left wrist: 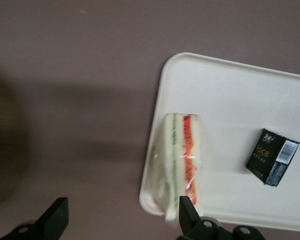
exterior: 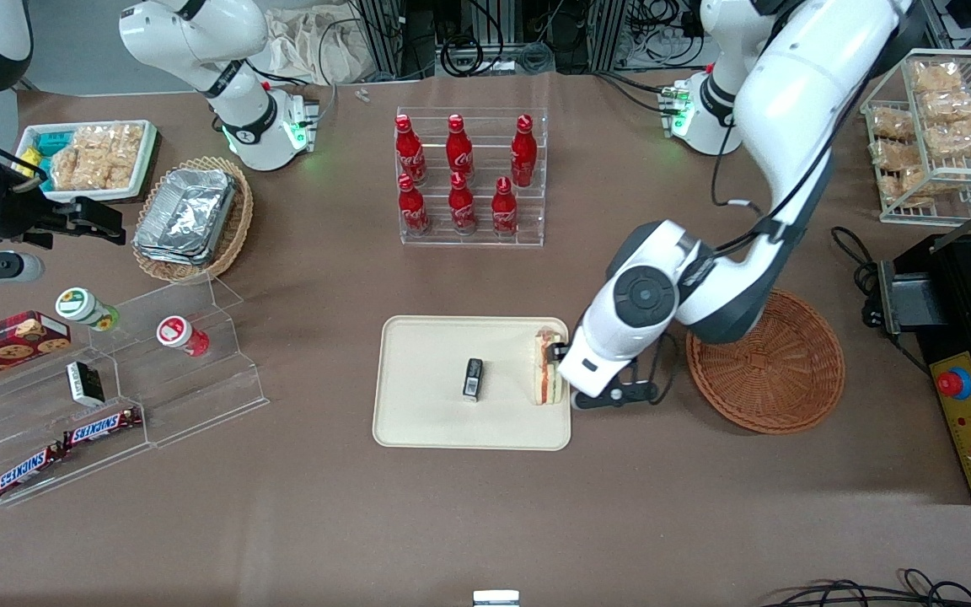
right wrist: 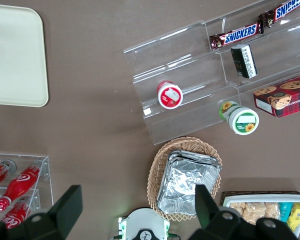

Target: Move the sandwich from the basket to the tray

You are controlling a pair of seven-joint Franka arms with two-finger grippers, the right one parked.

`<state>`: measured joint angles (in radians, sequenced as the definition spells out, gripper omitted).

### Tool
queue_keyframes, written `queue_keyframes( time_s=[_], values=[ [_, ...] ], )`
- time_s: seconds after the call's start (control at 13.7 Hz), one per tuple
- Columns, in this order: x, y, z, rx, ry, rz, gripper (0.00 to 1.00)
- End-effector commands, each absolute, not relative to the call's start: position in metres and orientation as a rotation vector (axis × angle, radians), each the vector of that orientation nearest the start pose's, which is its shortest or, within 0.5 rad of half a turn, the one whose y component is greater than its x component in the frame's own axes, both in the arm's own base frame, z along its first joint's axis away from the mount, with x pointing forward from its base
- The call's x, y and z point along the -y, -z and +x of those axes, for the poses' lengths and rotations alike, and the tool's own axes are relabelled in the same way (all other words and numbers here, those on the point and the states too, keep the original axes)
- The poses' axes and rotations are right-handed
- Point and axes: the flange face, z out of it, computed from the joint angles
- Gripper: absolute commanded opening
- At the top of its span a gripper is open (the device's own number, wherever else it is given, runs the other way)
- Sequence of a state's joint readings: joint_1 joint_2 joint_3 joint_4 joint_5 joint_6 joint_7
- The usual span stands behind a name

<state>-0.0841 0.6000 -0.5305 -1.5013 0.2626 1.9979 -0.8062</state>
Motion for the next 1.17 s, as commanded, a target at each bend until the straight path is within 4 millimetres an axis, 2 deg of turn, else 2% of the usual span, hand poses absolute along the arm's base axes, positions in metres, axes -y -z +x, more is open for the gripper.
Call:
queue_keyframes(
  time_s=[0.0, 0.15, 0.22, 0.58, 0.8, 0.95, 1.02, 1.09],
  values=[
    [0.302, -0.411, 0.597, 0.297, -0.085, -3.083, 0.99],
    [0.277, -0.443, 0.592, 0.335, -0.082, -3.028, 0.99],
    [0.257, -0.455, 0.594, 0.34, -0.087, -3.009, 0.99],
    [0.162, -0.509, 0.598, 0.164, -0.134, -3.027, 0.99],
    [0.096, -0.539, 0.598, -0.027, -0.175, -3.075, 0.99],
    [0.054, -0.559, 0.599, -0.033, -0.202, -3.101, 0.99],
    [0.042, -0.569, 0.599, -0.022, -0.218, -3.103, 0.99],
    [0.039, -0.571, 0.597, -0.018, -0.236, -3.101, 0.99]
  ],
)
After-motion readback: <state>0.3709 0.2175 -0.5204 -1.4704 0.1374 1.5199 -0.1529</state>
